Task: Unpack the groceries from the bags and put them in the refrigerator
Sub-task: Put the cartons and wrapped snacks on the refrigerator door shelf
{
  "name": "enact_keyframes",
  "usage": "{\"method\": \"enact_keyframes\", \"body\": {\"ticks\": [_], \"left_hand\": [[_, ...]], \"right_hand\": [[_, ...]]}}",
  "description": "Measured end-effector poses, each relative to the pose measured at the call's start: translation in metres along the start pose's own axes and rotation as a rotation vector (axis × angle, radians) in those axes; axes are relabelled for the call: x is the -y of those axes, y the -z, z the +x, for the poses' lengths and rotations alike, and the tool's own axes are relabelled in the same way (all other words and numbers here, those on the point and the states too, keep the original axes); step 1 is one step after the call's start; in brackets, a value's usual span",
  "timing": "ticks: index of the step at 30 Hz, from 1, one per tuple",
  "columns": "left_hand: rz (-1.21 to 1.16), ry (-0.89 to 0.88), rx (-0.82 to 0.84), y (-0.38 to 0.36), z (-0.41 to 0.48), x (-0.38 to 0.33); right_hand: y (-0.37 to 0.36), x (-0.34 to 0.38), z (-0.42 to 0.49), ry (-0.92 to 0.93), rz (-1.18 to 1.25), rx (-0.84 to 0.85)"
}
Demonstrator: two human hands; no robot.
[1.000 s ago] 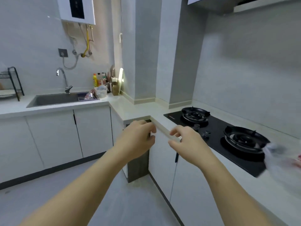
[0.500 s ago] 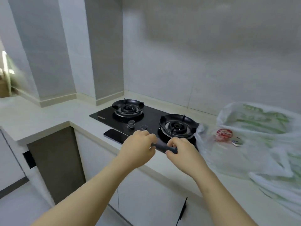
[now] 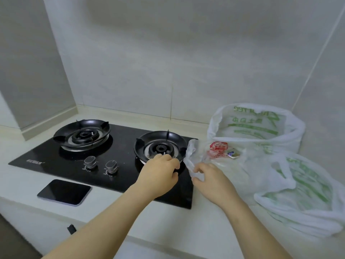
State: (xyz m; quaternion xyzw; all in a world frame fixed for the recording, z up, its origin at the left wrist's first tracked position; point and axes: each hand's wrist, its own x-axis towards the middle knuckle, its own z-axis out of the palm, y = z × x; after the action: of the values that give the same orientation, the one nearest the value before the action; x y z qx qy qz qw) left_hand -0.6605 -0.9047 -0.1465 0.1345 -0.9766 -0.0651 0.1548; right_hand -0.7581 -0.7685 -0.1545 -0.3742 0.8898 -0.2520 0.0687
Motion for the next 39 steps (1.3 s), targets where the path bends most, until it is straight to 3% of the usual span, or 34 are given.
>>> {"method": "enact_keyframes", "body": {"ticks": [11,18,27,33,39], "left_hand": [[-0.012,0.042,0.028,-0.073,0.106,-0.066],[0.046,-0.010,0.170,-0.134,0.151,-0.090],[0.182,-0.002,0.346,-0.182,0.201,-0.080],[0.238,0.053,0.525,-0.202,0.217,-0.066],[0.218,0.051,0.546,-0.210,0.223,-0.058]], "right_hand": [[0.040,-0.122,0.067,0.018,-0.147,0.009],[0.042,-0.186,0.108,-0.012,-0.250,0.034],[0.025,-0.227,0.174,0.003,-0.192,0.144],[0.004,-0.247,0.213,-0.074,-0.322,0.233],[-0.003,-0.252,0.226,-0.121,-0.401,0.338]]}}
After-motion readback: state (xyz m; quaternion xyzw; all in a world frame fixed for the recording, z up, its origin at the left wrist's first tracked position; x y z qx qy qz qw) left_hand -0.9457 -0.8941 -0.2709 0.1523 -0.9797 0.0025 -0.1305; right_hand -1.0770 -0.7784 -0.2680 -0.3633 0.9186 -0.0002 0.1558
